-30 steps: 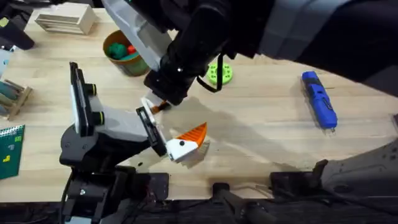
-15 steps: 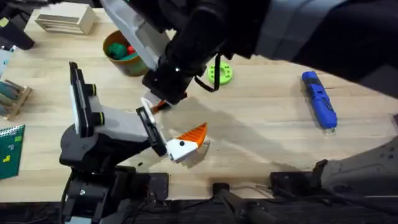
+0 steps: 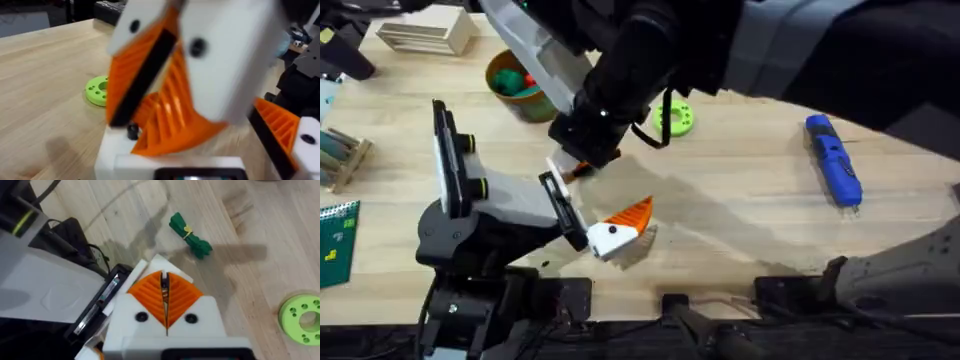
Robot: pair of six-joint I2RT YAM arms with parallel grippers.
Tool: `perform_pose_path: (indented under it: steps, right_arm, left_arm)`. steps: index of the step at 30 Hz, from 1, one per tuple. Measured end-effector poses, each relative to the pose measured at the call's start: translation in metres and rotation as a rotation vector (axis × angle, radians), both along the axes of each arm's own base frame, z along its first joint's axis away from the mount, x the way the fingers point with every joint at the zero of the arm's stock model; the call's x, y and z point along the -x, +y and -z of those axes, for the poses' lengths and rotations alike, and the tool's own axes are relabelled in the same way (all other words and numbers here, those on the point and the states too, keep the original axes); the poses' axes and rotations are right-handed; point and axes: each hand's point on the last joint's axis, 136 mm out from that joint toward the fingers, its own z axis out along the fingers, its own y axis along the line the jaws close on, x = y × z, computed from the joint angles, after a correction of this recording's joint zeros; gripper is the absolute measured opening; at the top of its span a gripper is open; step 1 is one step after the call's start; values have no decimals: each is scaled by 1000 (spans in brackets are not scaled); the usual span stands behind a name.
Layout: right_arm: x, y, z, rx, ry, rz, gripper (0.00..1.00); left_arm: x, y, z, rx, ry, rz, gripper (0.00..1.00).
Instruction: Pick up the gripper from the table and insert it into the empty holder that is missing its gripper. Then pick up a screw, insert it into the mounting hole, and use the screwdriver to tighten it. Finally, clean up the table by picking up the vegetable and placing it into the bucket.
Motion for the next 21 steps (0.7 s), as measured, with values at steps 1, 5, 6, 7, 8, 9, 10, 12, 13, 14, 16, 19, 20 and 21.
perform_pose_path:
  steps: [1,5,6,7,8,9,10,12,13,14,16,19,20,21]
  right_arm:
    - [2,1,0,-4,8,-4,254]
    - [-10,-6,0,11,-16,27,832]
    - [-15,-9,0,13,-19,39,914]
    - [-18,-11,0,13,-16,49,937]
    - [-19,-12,1,13,-14,51,942]
    - [-19,-13,0,12,-13,53,946]
    - [-20,-14,-2,8,-13,56,945]
    - [-19,-18,-8,-2,-12,63,945]
    - [-20,-21,-13,-8,-12,70,945]
    - [-21,-27,-19,-16,-14,84,945]
    - [-25,-41,-32,-32,-16,123,945]
    - [-31,-66,-53,-55,-27,184,945]
    - [-34,-75,-60,-69,-36,207,945]
    - [-35,-83,-65,-82,-42,230,945]
  left_arm:
    - [0,0,0,0,0,1,987]
    - [0,0,0,-1,-3,1,987]
    - [0,0,0,-2,-3,2,987]
    - [0,0,0,-3,-7,3,987]
    - [0,0,0,-4,-9,3,987]
    - [0,0,0,-5,-10,3,987]
    - [0,0,0,-5,-11,3,987]
    - [0,0,0,-7,-13,4,987]
    - [0,0,0,-7,-14,4,987]
    - [0,0,0,-7,-14,4,987]
    - [0,0,0,-7,-14,4,987]
    - [0,0,0,-7,-14,4,987]
    - [0,0,0,-7,-14,4,987]
    - [0,0,0,-7,-14,4,987]
